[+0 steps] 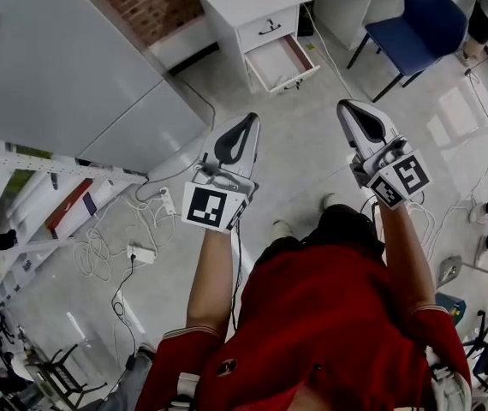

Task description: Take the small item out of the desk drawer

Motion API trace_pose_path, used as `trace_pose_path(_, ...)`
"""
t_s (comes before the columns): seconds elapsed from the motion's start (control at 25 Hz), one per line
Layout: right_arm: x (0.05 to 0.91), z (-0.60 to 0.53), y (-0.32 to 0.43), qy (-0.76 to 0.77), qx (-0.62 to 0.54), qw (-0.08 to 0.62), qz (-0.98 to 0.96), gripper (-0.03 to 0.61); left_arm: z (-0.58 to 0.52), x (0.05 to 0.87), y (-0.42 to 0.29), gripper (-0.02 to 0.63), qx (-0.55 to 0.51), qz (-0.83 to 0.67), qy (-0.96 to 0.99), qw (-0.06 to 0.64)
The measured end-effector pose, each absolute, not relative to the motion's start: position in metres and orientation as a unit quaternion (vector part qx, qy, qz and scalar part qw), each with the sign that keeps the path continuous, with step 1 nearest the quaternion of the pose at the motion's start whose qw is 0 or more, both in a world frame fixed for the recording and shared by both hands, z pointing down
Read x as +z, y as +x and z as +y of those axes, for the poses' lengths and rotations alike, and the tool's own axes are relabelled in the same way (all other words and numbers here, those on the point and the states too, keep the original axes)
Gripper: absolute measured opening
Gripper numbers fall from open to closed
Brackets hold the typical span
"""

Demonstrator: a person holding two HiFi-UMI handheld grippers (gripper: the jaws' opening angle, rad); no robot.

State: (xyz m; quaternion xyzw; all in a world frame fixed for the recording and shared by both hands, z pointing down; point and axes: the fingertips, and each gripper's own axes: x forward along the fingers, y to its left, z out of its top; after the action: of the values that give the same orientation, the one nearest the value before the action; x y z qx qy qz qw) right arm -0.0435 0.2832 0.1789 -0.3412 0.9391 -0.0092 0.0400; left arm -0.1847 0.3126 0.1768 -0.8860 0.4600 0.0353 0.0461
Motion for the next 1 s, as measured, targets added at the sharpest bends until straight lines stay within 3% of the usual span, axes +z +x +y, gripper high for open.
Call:
trace_pose_path(0.56, 0.206, 0.199, -0.043, -0.33, -0.012, 0.029, 0.943, 0.014, 0.243, 0.198, -0.197, 0.002, 0.004, 0.479, -0.876, 0.045)
trace_pose_path(1.0, 0.233, 0.07, -0.002, -0.299, -0.001, 0.01, 0.954, 0.012, 0.119, 0.212, -0.157, 0.002, -0.034, 0.501, -0.863, 0.051)
